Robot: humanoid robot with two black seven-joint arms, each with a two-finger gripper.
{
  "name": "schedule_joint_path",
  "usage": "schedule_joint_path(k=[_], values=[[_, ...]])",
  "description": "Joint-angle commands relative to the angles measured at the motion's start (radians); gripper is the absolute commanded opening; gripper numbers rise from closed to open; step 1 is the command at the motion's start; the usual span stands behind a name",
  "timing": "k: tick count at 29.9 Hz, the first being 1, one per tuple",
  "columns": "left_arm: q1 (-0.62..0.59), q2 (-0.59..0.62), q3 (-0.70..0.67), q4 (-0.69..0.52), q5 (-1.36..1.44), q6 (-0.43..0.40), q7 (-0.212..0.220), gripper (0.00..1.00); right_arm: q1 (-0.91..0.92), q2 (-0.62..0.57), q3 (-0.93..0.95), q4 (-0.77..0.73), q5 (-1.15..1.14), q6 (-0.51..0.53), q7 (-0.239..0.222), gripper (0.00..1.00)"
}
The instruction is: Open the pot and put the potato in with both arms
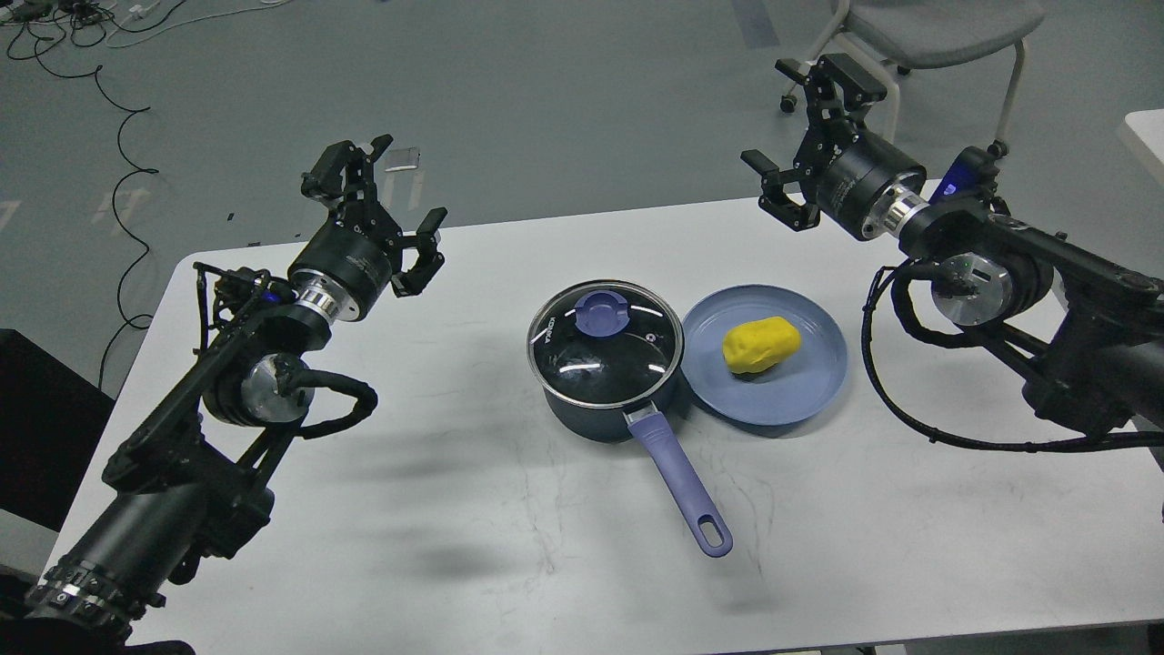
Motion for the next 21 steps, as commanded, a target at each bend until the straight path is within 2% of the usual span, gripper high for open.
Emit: schedule_joint_path(k=[1, 21], values=[[0.003, -0.002, -0.003, -0.001, -0.001, 0.000, 0.000, 0.98, 0.000, 0.000, -0.008, 0.000, -0.003, 0.004, -0.010, 1.00], [0.001, -0.007, -0.001, -0.001, 0.013, 0.005, -0.013, 0.98, -0.011, 0.002, -0.042, 0.008, -0.003, 0.004, -0.022, 1.00]])
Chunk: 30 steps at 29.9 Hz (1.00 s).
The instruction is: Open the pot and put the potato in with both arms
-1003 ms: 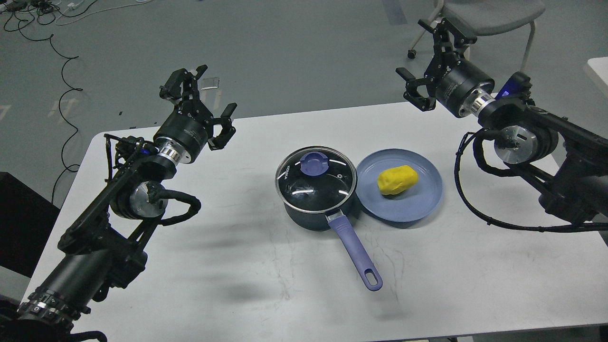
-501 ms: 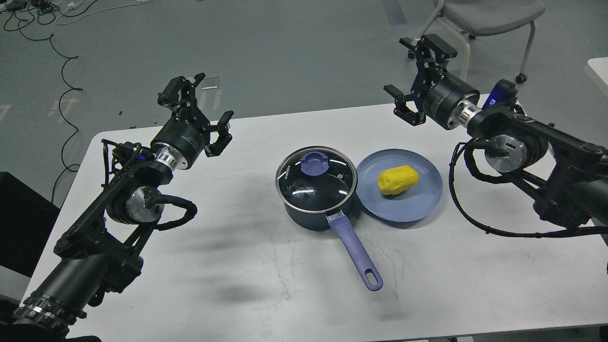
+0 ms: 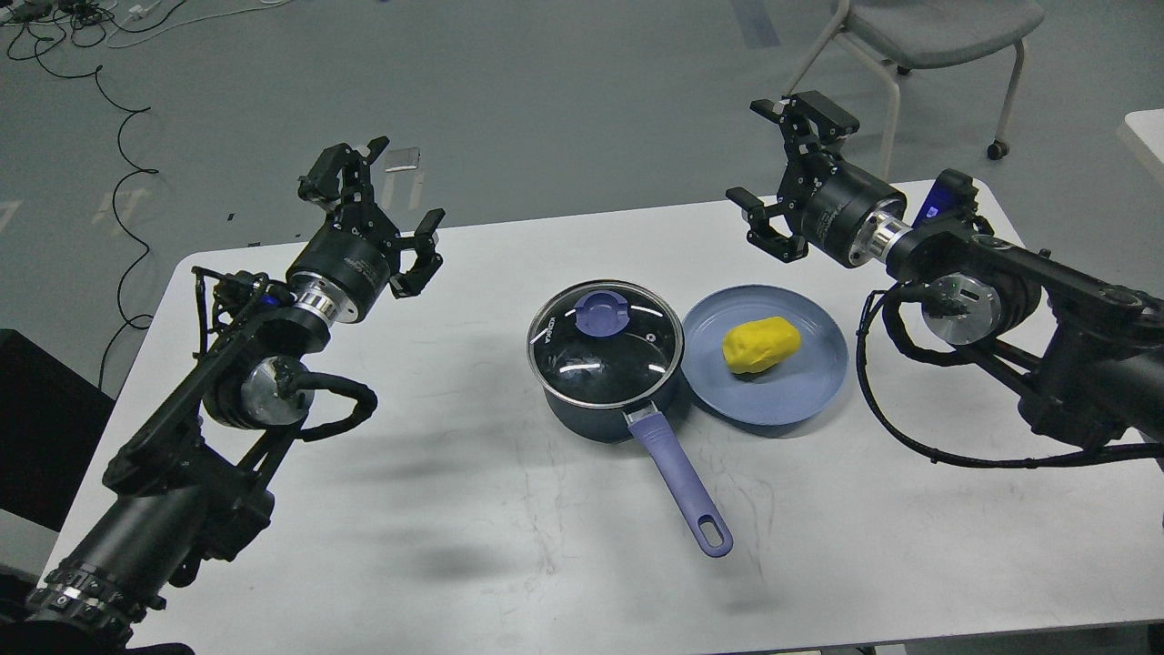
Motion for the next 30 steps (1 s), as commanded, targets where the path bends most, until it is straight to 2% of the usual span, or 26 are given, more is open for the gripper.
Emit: schedule_joint_path(k=[1, 4, 6, 8, 9, 11, 15, 17, 19, 23, 25, 30], values=[[-0.003, -0.001, 0.004, 0.000, 0.007, 0.002, -0.001, 0.98, 0.000, -0.001, 0.002, 0.000, 0.001, 0.000, 0.000, 1.00], [-0.012, 0.008, 0.008, -0.006, 0.035, -0.005, -0.001, 0.98, -0.002, -0.003, 0.002, -0.003, 0.001, 0.000, 0.002, 1.00], [-0.014, 0.040, 0.016, -0.074, 0.160, -0.007, 0.002, 0.98, -0.002, -0.004, 0.003, -0.005, 0.001, 0.000, 0.002, 1.00], [-0.015, 0.072, 0.024, -0.138, 0.423, 0.019, 0.002, 0.98, -0.005, -0.017, 0.012, -0.006, 0.001, -0.002, 0.002, 1.00], [-0.015, 0.072, 0.024, -0.138, 0.425, 0.019, 0.002, 0.98, -0.005, -0.017, 0.012, -0.006, 0.001, -0.002, 0.002, 1.00], [-0.015, 0.082, 0.048, -0.173, 0.646, 0.031, -0.003, 0.98, -0.009, -0.032, 0.018, -0.009, 0.002, -0.002, 0.002, 1.00], [-0.014, 0.089, 0.076, -0.229, 0.875, 0.034, -0.003, 0.98, -0.015, -0.073, 0.023, -0.011, 0.007, -0.005, 0.008, 1.00], [-0.015, 0.101, 0.100, -0.253, 0.967, 0.034, -0.012, 0.98, -0.017, -0.083, 0.032, -0.015, 0.011, -0.006, 0.011, 1.00], [-0.023, 0.129, 0.157, -0.298, 1.178, 0.039, -0.055, 0.98, -0.035, -0.099, 0.055, -0.026, 0.016, -0.008, 0.014, 1.00], [-0.060, 0.126, 0.253, -0.306, 1.401, 0.067, -0.056, 0.98, -0.069, -0.109, 0.075, -0.038, 0.016, -0.009, 0.014, 1.00], [-0.080, 0.125, 0.325, -0.299, 1.547, 0.117, -0.055, 0.98, -0.094, -0.128, 0.083, -0.037, 0.017, -0.009, 0.015, 1.00], [-0.104, 0.118, 0.379, -0.269, 1.804, 0.152, -0.027, 0.98, -0.115, -0.155, 0.084, -0.038, 0.017, -0.012, 0.029, 1.00]])
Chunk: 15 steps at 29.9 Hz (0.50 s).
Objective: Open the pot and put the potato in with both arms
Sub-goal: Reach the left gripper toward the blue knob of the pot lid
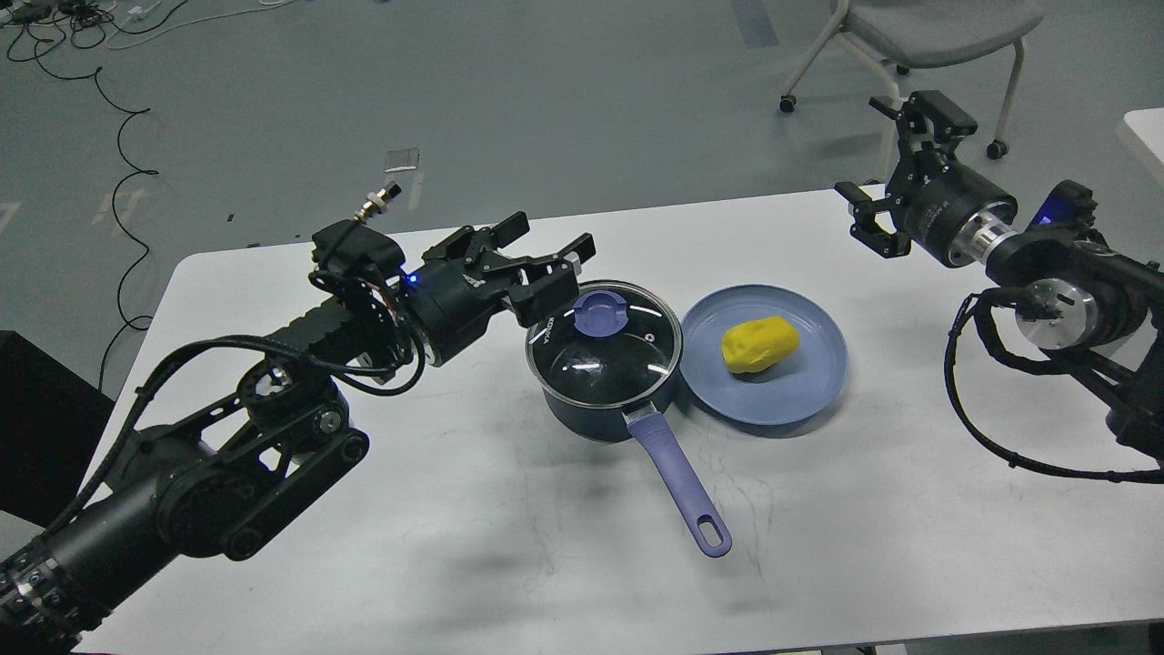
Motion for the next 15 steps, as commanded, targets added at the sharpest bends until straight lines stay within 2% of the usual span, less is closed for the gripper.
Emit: schedule_joint_path(k=[1, 8, 15], values=[[-0.014, -0.018, 0.024, 0.020, 0.190, 0.021, 0.011, 0.98, -0.021, -0.019, 0.005, 0.000, 0.000, -0.002, 0.009, 1.00], [-0.057, -0.049, 0.070, 0.056, 0.190, 0.030, 0.006, 0.98, -0.038, -0.031, 0.010, 0.001, 0.000, -0.003, 0.009, 1.00], [-0.047, -0.095, 0.117, 0.092, 0.190, 0.030, 0.011, 0.98, -0.047, -0.033, 0.007, 0.000, 0.000, -0.005, 0.009, 1.00]])
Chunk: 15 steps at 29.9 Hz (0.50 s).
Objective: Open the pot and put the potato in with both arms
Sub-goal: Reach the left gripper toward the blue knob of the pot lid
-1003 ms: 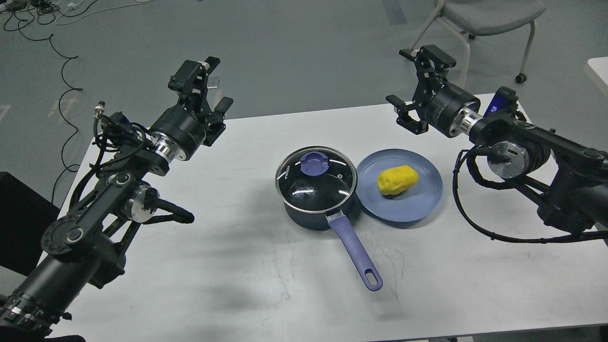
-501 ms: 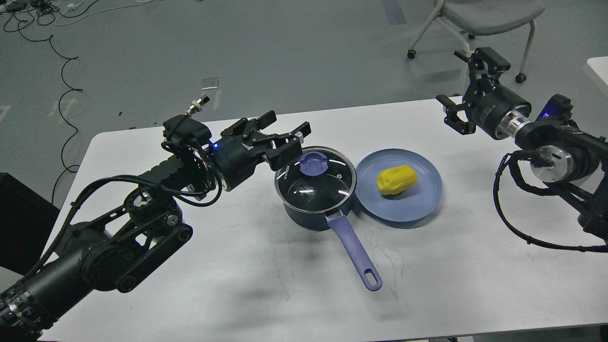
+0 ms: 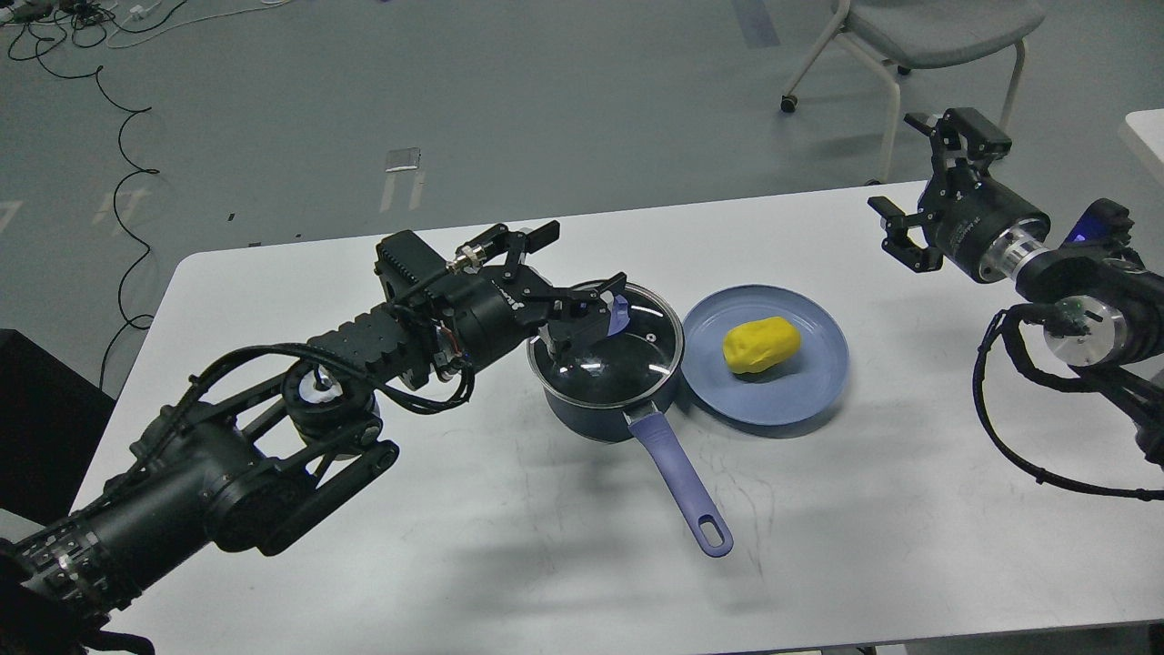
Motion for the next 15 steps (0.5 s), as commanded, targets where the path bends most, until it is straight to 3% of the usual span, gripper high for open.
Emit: schedule_joint_path(k=[1, 15], values=[[0.008, -0.037, 0.011, 0.033, 0.000, 0.000, 0.002, 0.98, -0.003, -0.001, -0.003, 0.000, 0.000, -0.001, 0.000, 1.00], [0.014, -0.097, 0.040, 0.091, 0.000, 0.011, 0.002, 0.98, -0.010, 0.002, -0.003, -0.002, 0.000, -0.005, 0.000, 1.00]])
